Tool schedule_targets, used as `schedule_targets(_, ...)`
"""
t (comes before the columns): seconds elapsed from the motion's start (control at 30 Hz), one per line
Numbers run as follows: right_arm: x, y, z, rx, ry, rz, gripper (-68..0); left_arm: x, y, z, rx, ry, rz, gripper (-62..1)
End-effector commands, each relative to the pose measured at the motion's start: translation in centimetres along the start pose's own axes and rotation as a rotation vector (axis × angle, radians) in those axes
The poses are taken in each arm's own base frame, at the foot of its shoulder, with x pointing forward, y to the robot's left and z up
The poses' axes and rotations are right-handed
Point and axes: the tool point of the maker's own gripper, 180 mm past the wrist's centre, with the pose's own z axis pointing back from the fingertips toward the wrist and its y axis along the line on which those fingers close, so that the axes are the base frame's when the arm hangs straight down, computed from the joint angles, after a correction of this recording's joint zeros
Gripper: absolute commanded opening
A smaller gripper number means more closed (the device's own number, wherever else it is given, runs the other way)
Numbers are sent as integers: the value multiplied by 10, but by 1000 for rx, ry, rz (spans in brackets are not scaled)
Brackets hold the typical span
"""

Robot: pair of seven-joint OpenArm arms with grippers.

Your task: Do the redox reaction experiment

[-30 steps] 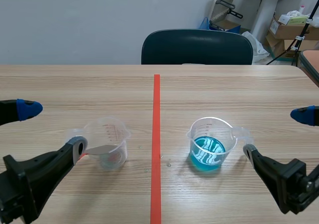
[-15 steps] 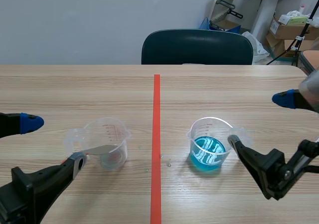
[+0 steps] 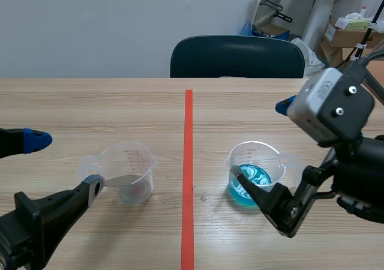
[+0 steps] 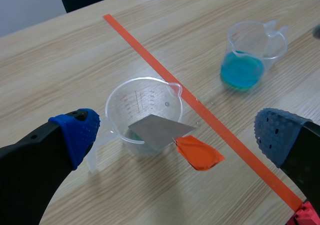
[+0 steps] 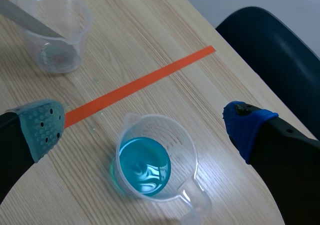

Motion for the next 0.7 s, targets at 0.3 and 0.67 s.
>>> schedule_targets(0.3,39,28,-26,158,-113,131,4,16,44,29,129,-29,-97,14)
schedule_targets(0.67,58,69,-52,329,-226,148,4,1,36,88,122,-35,-93,14)
